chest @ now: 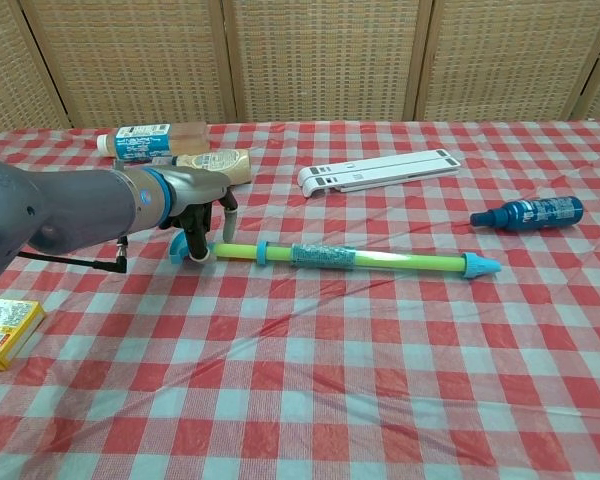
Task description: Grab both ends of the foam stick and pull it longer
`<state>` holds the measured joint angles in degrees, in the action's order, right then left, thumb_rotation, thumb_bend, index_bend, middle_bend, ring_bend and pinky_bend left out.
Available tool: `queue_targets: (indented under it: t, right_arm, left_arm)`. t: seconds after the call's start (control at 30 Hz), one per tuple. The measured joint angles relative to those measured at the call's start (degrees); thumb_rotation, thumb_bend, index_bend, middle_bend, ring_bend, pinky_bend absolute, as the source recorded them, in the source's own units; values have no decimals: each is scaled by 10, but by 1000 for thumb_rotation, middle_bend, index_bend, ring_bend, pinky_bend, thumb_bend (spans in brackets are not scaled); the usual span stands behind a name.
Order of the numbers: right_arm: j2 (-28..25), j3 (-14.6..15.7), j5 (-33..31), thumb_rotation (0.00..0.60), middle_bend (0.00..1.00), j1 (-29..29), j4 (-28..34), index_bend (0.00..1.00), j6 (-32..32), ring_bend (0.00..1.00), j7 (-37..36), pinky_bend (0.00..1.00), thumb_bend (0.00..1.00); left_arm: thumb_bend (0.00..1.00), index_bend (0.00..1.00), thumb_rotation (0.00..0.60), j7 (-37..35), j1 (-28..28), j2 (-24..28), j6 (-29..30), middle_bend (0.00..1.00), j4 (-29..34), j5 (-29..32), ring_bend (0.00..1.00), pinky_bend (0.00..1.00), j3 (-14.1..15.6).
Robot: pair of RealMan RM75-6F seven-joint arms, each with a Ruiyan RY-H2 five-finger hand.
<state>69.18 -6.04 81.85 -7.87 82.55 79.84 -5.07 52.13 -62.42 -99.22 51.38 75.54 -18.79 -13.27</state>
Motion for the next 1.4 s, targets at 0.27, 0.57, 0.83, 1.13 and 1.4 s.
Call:
queue_targets:
  t: [0.27,0.57,0.83,1.13,1.4]
  right_arm:
    - [1,1,0,600,0,0,0,60,0,0,1,0,90]
    - [3,1,6,600,0,0,-3,67,6,0,-4,0,89]
    - [6,3,8,600,0,-2,-6,72,4,0,-4,0,90]
    - [5,4,8,600,0,-2,-1,75,3,0,0,0,90]
    - [10,3,12,600,0,-3,8,95,10,0,7,0,90]
  left_arm:
    - [329,433,600,-12,-4,-9,-12,930,-28,0,846,741,12]
    - [405,525,600,-27,-6,-29,-21,930,-60,-6,846,741,23]
    - [525,680,600,-55,0,-35,-5,930,-66,-38,846,741,17]
    - [577,790,600,-81,14,9,34,929,-15,-68,846,741,-3]
    - [598,833,600,-85,29,49,67,930,35,-72,850,741,-10]
